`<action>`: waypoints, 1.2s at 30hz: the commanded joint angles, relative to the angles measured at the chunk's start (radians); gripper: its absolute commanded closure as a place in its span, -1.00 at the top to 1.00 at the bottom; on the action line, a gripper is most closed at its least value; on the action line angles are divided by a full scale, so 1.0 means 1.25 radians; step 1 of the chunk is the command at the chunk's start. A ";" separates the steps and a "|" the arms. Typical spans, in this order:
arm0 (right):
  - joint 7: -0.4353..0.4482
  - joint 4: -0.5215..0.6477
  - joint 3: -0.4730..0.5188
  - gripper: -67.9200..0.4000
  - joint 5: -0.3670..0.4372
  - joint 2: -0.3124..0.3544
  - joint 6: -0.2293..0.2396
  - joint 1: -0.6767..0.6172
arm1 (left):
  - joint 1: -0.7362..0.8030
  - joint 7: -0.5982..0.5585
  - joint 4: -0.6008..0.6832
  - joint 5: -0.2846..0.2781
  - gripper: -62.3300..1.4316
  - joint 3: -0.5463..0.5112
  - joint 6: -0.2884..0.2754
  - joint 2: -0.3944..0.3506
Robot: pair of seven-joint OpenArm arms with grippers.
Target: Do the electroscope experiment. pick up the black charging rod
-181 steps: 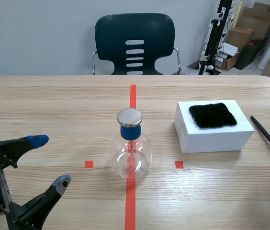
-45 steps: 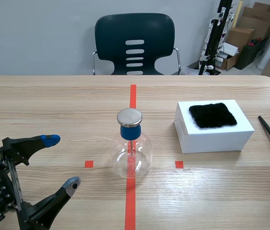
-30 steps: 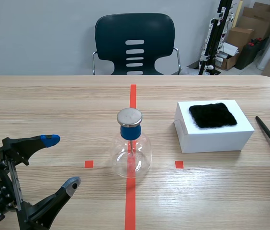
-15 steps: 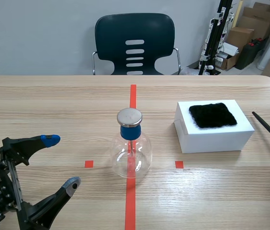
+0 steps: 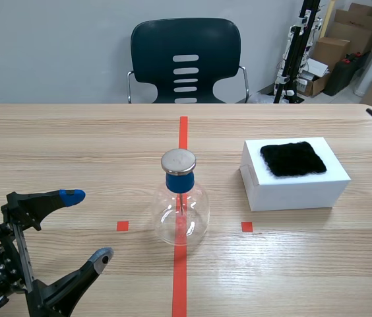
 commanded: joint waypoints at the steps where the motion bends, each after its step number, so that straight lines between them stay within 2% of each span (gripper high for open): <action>1: 0.031 0.041 0.048 -0.98 -0.017 0.010 -0.001 -0.031 | 0.000 -0.011 0.010 -0.004 1.00 -0.004 -0.002 -0.002; 3: 0.060 0.103 0.105 -0.98 -0.053 -0.004 0.000 -0.087 | 0.000 -0.012 0.010 -0.005 1.00 -0.004 -0.002 -0.002; 5: 0.087 0.167 0.153 -0.98 -0.108 -0.023 0.017 -0.136 | 0.000 -0.012 0.010 -0.005 1.00 -0.004 -0.002 -0.002; 9: 0.143 0.308 0.228 -0.98 -0.260 -0.079 0.067 -0.226 | 0.000 -0.012 0.010 -0.005 1.00 -0.004 -0.002 -0.002; 13: 0.245 0.442 0.259 -0.98 -0.411 -0.139 0.072 -0.320 | 0.000 -0.012 0.010 -0.005 1.00 -0.004 -0.002 -0.002; 15: 0.327 0.489 0.259 -0.98 -0.494 -0.167 0.081 -0.363 | 0.000 -0.012 0.010 -0.005 1.00 -0.004 -0.002 -0.002; 18: 0.493 0.531 0.258 -0.98 -0.646 -0.216 0.094 -0.412 | 0.000 -0.012 0.011 -0.005 1.00 -0.004 -0.002 -0.002; 24: 0.793 0.557 0.243 -0.98 -0.953 -0.309 0.091 -0.468 | 0.000 -0.012 0.011 -0.005 1.00 -0.004 -0.002 -0.002; 27: 0.890 0.557 0.223 -0.98 -1.086 -0.355 0.073 -0.476 | 0.000 -0.012 0.011 -0.005 1.00 -0.004 -0.002 -0.002; 31: 1.002 0.555 0.186 -0.98 -1.241 -0.411 0.010 -0.486 | 0.000 -0.012 0.011 -0.005 1.00 -0.004 -0.002 -0.002; 36: 1.146 0.538 0.153 -0.98 -1.349 -0.461 -0.085 -0.527 | 0.000 -0.012 0.011 -0.005 1.00 -0.004 -0.002 -0.002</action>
